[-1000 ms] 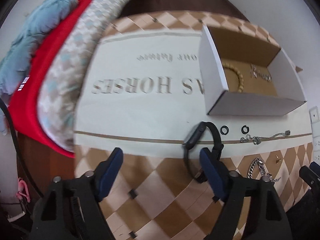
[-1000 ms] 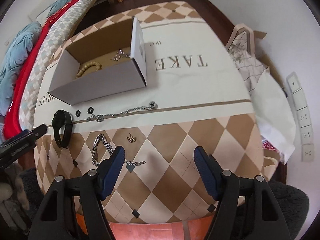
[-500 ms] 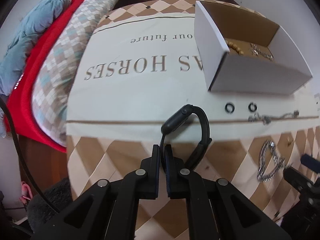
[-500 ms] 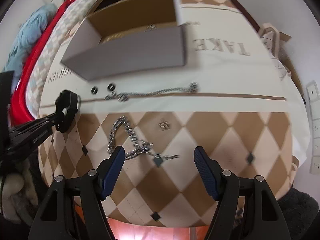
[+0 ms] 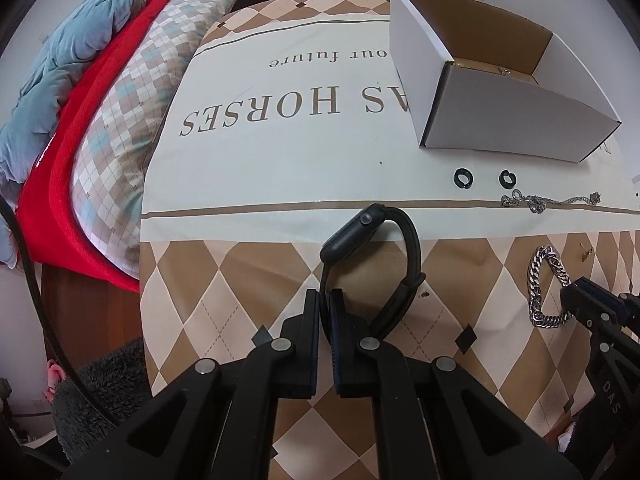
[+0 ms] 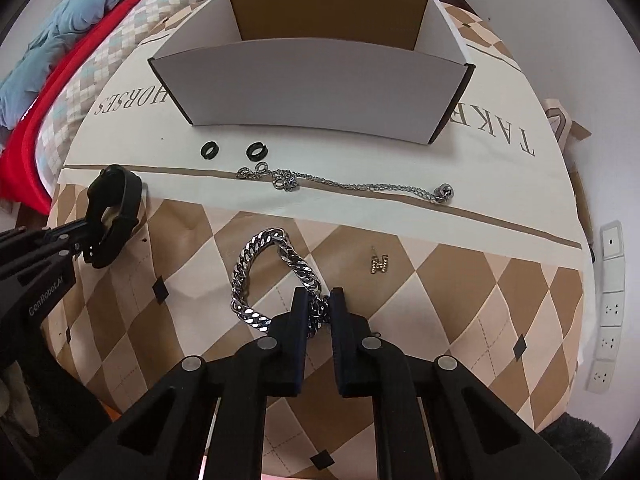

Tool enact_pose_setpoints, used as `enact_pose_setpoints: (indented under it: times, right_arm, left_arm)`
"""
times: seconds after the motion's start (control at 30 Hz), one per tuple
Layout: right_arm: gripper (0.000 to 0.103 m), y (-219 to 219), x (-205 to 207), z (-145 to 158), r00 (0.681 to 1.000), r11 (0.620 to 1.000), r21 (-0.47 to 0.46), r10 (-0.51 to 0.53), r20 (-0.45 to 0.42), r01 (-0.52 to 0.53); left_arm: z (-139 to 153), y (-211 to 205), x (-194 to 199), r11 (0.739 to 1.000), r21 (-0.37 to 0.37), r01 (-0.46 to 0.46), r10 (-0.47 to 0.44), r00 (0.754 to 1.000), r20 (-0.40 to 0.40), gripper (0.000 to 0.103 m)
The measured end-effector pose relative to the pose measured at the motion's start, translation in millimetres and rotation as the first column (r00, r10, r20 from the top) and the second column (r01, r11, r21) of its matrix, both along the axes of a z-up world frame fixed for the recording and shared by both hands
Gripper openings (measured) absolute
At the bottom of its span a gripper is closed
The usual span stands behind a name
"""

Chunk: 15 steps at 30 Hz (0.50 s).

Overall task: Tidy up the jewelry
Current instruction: 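Grasp the smartwatch strap with the left gripper while the right grips the thick curb chain, then carry the smartwatch and curb chain into the white box and release both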

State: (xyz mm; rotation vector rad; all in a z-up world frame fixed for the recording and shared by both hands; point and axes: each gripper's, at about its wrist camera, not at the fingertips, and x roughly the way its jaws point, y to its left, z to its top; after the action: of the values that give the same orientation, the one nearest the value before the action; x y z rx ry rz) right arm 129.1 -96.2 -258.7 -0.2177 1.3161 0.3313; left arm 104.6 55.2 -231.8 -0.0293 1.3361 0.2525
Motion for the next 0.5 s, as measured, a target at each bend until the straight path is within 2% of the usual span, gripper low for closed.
enact_pose_setpoints:
  times: [0.13,0.3,0.5]
  right_arm:
    - [0.011,-7,-4,7,1.000,0.999,0.046,-0.022,0.008,0.021]
    - [0.010,-21,-4,38,0.998,0.990,0.129,-0.058,0.038,0.053]
    - [0.010,-30,4,77,0.994,0.981,0.185,-0.066,0.082,0.050]
  left_arm:
    - [4,-2,0,1.000,-0.003,0.002,-0.002,1.000,0.009,0.002]
    - [17,-4,1,1.000,-0.021,0.013,-0.012,1.000,0.029,0.002]
    - [46,-9,4,0.999,-0.029,0.034,-0.031,0.996,0.085,0.002]
